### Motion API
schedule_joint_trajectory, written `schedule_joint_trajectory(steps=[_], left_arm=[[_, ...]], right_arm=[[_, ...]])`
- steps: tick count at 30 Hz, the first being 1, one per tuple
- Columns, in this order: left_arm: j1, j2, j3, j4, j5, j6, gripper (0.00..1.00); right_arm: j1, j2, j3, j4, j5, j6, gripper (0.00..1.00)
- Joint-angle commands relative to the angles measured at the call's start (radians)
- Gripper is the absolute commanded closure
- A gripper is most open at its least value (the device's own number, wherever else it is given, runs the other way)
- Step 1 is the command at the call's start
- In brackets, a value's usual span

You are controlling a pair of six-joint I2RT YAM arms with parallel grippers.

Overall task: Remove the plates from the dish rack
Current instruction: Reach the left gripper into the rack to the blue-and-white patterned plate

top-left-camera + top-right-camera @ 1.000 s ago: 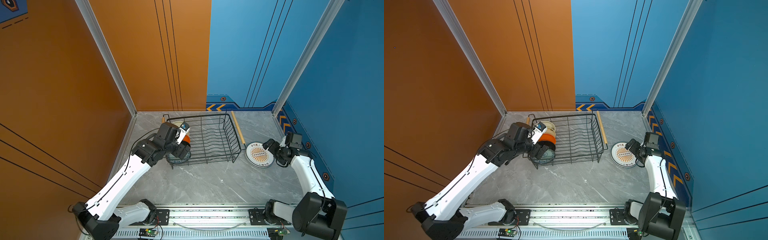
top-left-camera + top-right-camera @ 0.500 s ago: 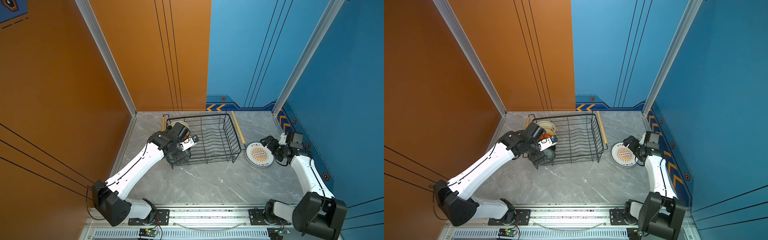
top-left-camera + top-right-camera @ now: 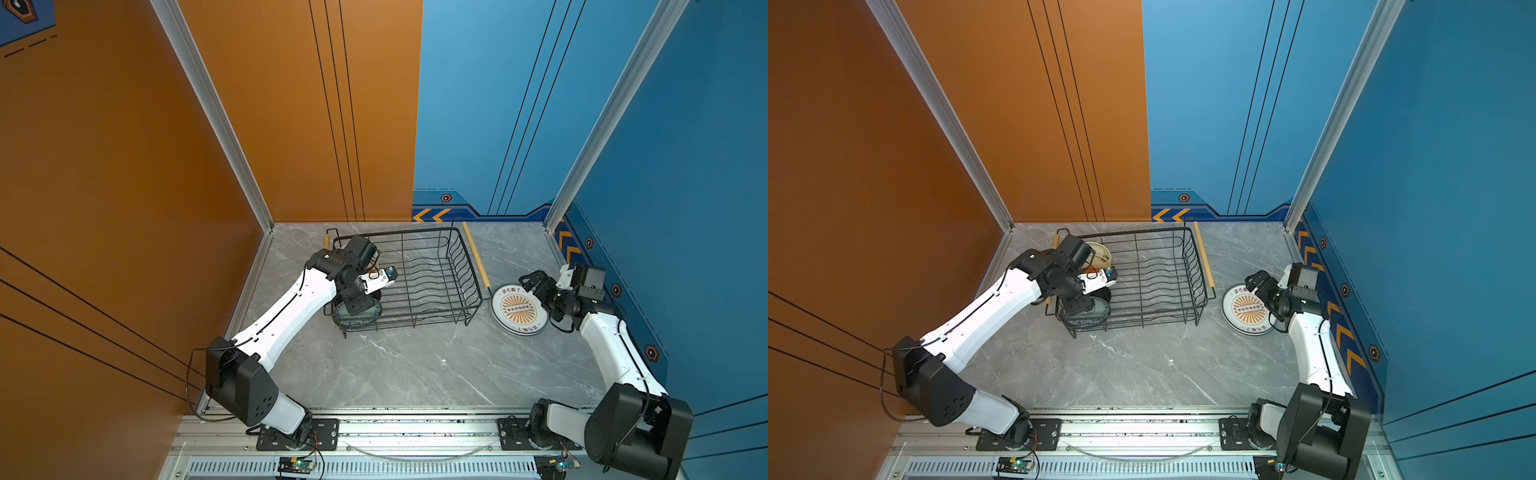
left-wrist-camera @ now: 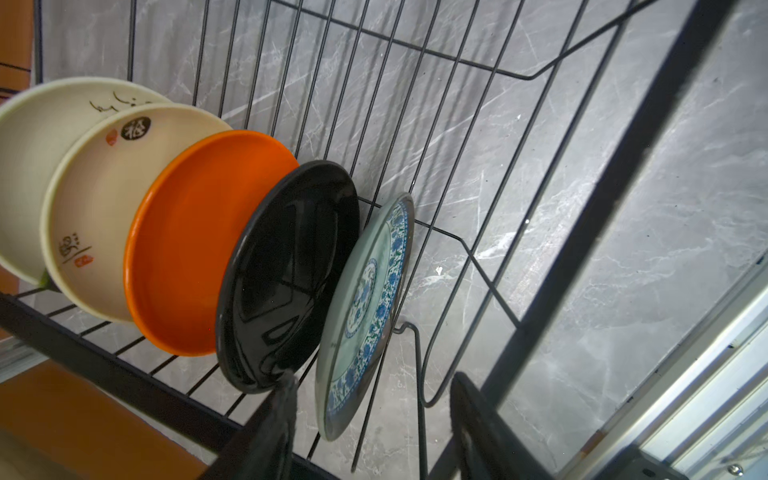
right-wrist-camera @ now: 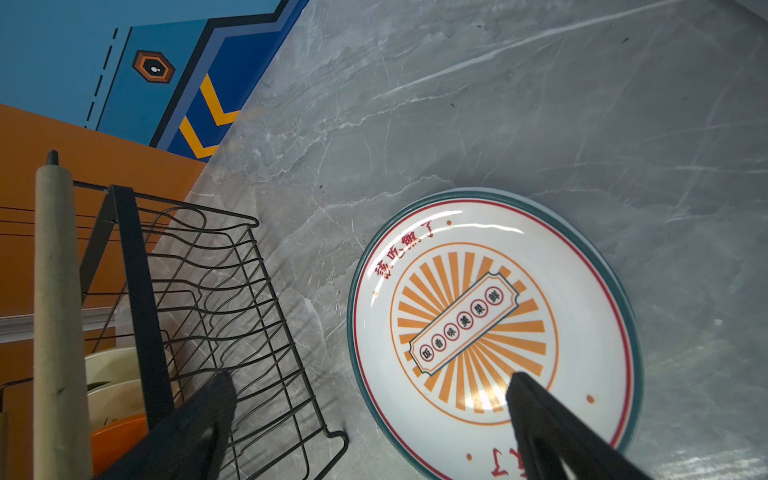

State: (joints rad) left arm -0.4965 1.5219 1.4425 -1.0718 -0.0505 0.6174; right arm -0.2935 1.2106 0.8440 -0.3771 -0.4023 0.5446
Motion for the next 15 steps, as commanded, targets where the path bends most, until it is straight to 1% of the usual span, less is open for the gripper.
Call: schedule_joint_trajectory(steps=[1, 10, 15], left_arm=[[0.016, 0.018, 0.046, -0.024, -0.021, 0.005, 0.44], [0.033, 0.098, 0.054, -0.02, -0.056, 0.009, 0.47], [0.05, 0.156, 0.08, -0.013, -0.069, 0.011, 0.53]], right_arm=[[0.004, 0.025, -0.005, 0.029, -0.022, 0.014, 0.0], [0.004, 0.056, -0.006, 0.039, -0.036, 0.006, 0.0], [-0.003, 0.058, -0.006, 0.04, -0.041, 0.003, 0.0]])
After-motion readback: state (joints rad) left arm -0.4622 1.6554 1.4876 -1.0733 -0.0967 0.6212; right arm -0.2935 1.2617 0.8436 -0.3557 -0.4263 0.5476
